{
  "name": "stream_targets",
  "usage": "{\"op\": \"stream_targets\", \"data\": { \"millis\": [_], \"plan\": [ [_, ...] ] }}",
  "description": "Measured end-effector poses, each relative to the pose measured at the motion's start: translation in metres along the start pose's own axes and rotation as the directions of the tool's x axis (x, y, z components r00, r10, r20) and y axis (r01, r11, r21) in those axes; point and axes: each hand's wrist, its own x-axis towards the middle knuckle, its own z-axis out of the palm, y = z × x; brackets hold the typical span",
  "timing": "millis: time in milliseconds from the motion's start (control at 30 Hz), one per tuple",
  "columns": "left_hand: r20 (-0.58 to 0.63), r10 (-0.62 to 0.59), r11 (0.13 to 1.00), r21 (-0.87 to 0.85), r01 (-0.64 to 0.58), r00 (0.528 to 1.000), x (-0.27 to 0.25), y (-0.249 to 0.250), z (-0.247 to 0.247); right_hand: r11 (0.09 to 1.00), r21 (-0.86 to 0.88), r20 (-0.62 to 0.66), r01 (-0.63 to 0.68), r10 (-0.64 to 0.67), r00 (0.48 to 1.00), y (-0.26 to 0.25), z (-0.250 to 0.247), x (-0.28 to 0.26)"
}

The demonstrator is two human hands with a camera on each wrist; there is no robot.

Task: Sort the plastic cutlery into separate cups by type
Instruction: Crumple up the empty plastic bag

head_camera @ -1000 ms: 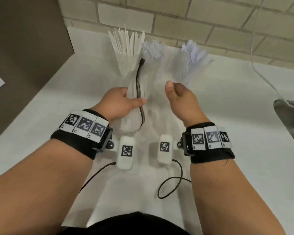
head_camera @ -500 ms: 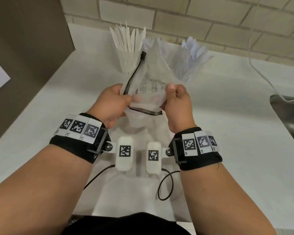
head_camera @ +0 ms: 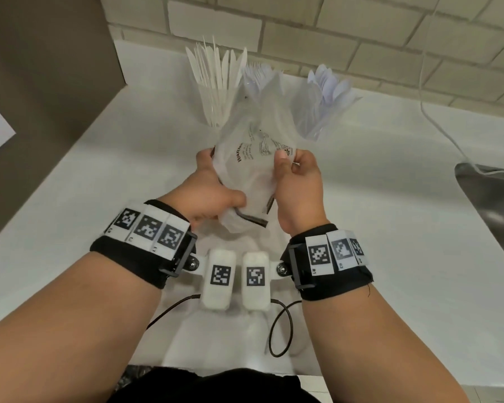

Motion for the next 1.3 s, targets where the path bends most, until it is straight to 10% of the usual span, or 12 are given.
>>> {"op": "stream_targets", "data": {
  "millis": [167, 400, 500, 567, 700, 800, 933, 1133, 1300],
  "plan": [
    [-0.193, 0.076, 0.961, 0.277, -0.02, 0.978, 0.008, -0.008, -0.009, 0.998, 0.024, -0.106, 0.061, -0.058, 0.993, -0.011, -0.011, 0.006],
    [-0.339, 0.119, 0.979, 0.195, -0.054, 0.933, 0.008, -0.006, -0.028, 1.0, 0.003, -0.172, -0.005, 0.006, 0.985, -0.016, -0.039, 0.019],
    [-0.245, -0.012, 0.963, -0.263, -0.054, 0.969, 0.005, 0.001, -0.026, 0.992, 0.035, -0.084, -0.125, 0.127, 0.988, -0.016, -0.04, 0.016],
    [-0.116, -0.05, 0.793, -0.608, -0.031, 0.992, 0.003, 0.007, -0.026, 0.986, 0.046, 0.012, -0.163, 0.162, 0.987, -0.015, -0.041, 0.013],
    [-0.196, 0.004, 0.614, -0.773, -0.156, 0.981, 0.007, 0.008, -0.034, 0.944, 0.238, 0.086, -0.229, 0.214, 0.973, -0.016, -0.046, 0.014],
    [-0.284, 0.024, 0.693, -0.687, -0.221, 0.958, 0.006, 0.007, -0.029, 0.895, 0.338, 0.139, -0.29, 0.257, 0.956, -0.016, -0.049, 0.014],
    [-0.185, 0.091, 0.986, -0.12, -0.115, 0.979, 0.0, 0.015, -0.024, 0.961, 0.163, 0.148, -0.223, 0.2, 0.969, -0.019, -0.049, 0.009],
    [0.135, 0.292, 0.956, 0.0, -0.294, 0.947, -0.011, 0.029, -0.006, 0.977, 0.149, 0.266, -0.15, 0.106, 0.958, -0.017, -0.032, -0.001],
    [-0.134, 0.353, 0.935, 0.097, -0.342, 0.926, -0.002, 0.023, -0.002, 0.986, 0.077, 0.096, -0.15, 0.142, 0.985, -0.018, -0.038, 0.002]
  ]
}}
